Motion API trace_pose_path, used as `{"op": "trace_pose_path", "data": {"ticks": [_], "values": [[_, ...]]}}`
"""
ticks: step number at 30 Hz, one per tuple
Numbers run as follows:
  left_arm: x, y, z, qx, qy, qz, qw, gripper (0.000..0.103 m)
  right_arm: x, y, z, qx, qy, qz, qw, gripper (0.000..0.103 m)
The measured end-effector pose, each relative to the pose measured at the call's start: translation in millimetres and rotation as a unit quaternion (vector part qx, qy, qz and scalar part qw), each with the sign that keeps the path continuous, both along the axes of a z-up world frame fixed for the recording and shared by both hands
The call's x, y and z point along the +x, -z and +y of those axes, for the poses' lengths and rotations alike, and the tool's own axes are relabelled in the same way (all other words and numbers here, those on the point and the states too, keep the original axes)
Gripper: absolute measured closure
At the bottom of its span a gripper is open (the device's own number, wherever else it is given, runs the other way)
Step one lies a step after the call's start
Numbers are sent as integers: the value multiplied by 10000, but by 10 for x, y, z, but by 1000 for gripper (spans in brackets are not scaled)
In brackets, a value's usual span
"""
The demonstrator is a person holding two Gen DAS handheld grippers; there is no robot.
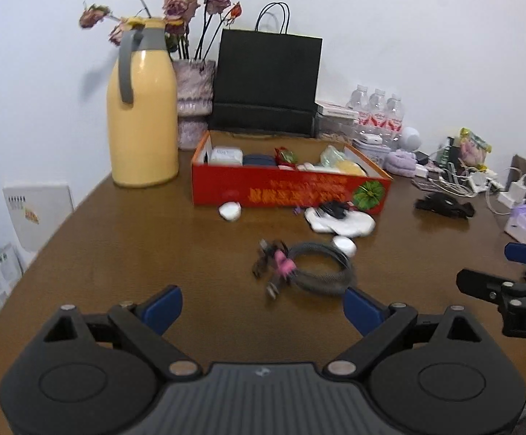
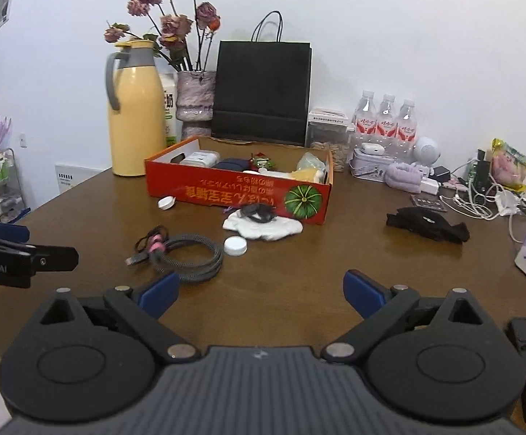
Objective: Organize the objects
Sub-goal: 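Grasp the white case with the left tool while the right tool grasps the black cable on the cloth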
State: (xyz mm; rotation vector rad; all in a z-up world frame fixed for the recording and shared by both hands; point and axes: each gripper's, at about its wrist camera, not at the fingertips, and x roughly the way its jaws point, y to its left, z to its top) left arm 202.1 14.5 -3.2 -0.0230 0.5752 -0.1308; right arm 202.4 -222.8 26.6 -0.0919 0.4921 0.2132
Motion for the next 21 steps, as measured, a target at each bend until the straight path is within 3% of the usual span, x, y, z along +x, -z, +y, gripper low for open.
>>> {"op": "trace_pose_path", "data": {"ticks": [4, 8, 12, 16, 18, 20, 21], "values": [[675, 54, 16, 302, 62, -106, 9995, 8, 547, 52, 42, 126, -176, 61, 9997, 5], [1416, 198, 125, 123, 317, -130, 9993, 12, 1201, 169, 154, 150, -294, 208, 9992, 5], [2007, 395, 139, 391, 306, 74, 9987, 24, 1804, 360, 275, 245, -328, 500, 9979, 10], [2271, 592, 220, 55, 406, 227, 9989, 26, 2222, 583, 363, 210, -189, 698, 9972, 18], [2333, 651, 262, -66, 278, 445, 9986, 48, 2346, 667, 362, 270, -150, 830, 9961, 27], [2299, 641, 277, -73, 242, 364, 9990, 61, 2390, 751, 356, 437, -230, 936, 9944, 43], [2304, 653, 278, -73, 308, 391, 9987, 71, 2367, 762, 370, 424, -242, 867, 9950, 44]]}}
